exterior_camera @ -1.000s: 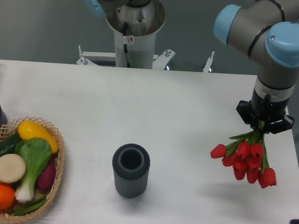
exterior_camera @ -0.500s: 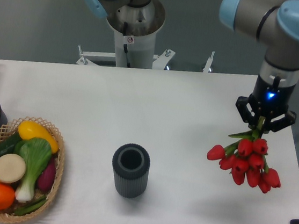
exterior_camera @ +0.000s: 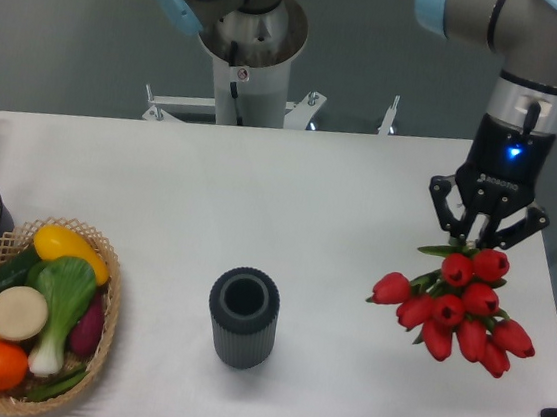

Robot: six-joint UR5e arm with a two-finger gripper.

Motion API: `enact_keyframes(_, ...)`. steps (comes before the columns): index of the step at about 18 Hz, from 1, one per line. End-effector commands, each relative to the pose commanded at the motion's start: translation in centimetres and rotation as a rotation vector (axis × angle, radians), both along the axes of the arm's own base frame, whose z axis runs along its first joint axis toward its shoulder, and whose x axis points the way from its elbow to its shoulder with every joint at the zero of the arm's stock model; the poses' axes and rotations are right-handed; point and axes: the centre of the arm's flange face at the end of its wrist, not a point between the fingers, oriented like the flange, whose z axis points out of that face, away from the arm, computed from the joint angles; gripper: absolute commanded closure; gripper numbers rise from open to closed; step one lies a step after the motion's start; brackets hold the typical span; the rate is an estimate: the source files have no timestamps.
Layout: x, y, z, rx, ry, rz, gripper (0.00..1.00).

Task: Insert the flowers into the vase
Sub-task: 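Carry the held tulips over toward the dark grey vase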

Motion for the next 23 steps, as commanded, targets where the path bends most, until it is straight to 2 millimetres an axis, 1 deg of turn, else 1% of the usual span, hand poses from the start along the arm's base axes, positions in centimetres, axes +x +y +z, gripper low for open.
enact_keyframes(3, 0.6, 0.7, 0.3, 0.032, -0.031, -0.002, 1.0)
enact_keyframes(6, 1.1, 0.6, 1.3, 0.084, -0.038, -0.02, 1.0)
enact_keyframes(8, 1.5, 0.6, 1.1, 0.148, -0.078, -0.044, 1.0)
enact_keyframes(10, 2.0, 0.6, 1.4, 0.183, -0.073, -0.059, 1.0)
enact_keyframes(12, 2.6, 0.1, 0.5, 0.214, -0.052, -0.067, 1.0)
enact_keyframes(13, 3.3, 0.1, 0.6, 0.256, -0.053, -0.087, 1.0)
enact_keyframes(14, 3.6, 0.0, 0.4, 0.282, -0.059, -0.099, 1.0)
enact_keyframes(17, 3.8, -0.2, 0.4, 0.363, -0.075, -0.136, 1.0)
enact_keyframes(20, 4.8, 0.4, 1.8, 0.476, -0.088, -0.205, 1.0)
enact_keyframes(23, 5.3, 0.9, 2.1, 0.508, -0.104, -0.23, 1.0)
